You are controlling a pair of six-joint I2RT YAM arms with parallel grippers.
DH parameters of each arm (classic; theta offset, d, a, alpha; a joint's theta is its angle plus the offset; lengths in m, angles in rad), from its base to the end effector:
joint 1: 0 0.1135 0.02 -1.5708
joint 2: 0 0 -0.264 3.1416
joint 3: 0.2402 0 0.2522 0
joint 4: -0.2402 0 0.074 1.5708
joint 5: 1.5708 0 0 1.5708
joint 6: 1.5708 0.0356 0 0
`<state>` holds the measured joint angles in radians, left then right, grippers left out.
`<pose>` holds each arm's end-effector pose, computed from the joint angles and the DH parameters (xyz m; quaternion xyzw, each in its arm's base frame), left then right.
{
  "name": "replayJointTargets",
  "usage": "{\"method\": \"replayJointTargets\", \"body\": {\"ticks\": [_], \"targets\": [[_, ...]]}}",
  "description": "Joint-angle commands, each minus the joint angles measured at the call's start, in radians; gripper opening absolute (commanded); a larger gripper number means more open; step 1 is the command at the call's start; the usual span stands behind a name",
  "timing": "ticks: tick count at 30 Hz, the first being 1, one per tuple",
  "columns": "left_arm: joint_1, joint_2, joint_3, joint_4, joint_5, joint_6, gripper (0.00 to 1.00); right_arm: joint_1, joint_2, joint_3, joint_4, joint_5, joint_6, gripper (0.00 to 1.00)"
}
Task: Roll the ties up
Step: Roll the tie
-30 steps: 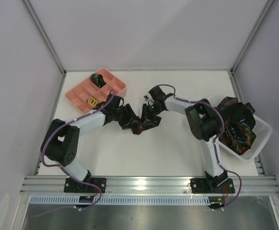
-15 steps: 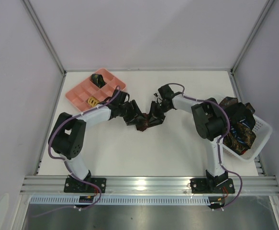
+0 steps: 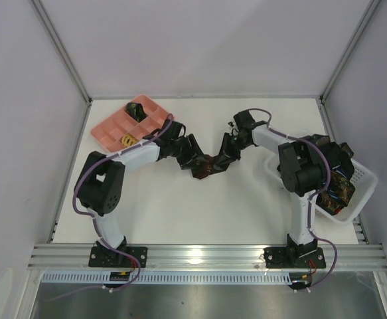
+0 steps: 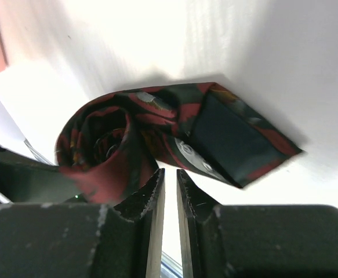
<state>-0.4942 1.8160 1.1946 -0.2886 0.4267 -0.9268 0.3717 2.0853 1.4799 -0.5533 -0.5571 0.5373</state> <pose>0.3306 -0.1949 0.1918 -0.1313 0.9177 -0.3586 0.1097 0.3912 0.1727 0.1578 0.0218 0.9425 0.3282 0.0586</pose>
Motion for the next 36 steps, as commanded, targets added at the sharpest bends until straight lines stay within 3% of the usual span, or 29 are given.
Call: {"method": "replayJointTargets", "body": {"ticks": [1,9,18,24,29,36], "targets": [[-0.017,0.032,0.072,0.020,0.038,-0.032,0.59,-0.033,-0.074,-0.012,-0.023,0.020,-0.036,0.19],[-0.050,0.082,0.183,-0.007,0.064,-0.024,0.60,-0.054,-0.117,-0.038,-0.039,0.031,-0.034,0.19],[-0.035,-0.058,0.330,-0.179,-0.094,0.221,0.63,-0.056,-0.205,-0.141,-0.056,0.109,0.019,0.20],[-0.010,0.098,0.496,-0.314,-0.345,0.319,0.63,-0.024,-0.260,-0.237,-0.065,0.220,0.176,0.20],[-0.009,0.282,0.635,-0.359,-0.341,0.411,0.60,0.019,-0.317,-0.319,-0.005,0.266,0.298,0.18],[-0.012,0.390,0.648,-0.323,-0.315,0.454,0.59,0.076,-0.356,-0.394,0.065,0.289,0.403,0.16]]}}
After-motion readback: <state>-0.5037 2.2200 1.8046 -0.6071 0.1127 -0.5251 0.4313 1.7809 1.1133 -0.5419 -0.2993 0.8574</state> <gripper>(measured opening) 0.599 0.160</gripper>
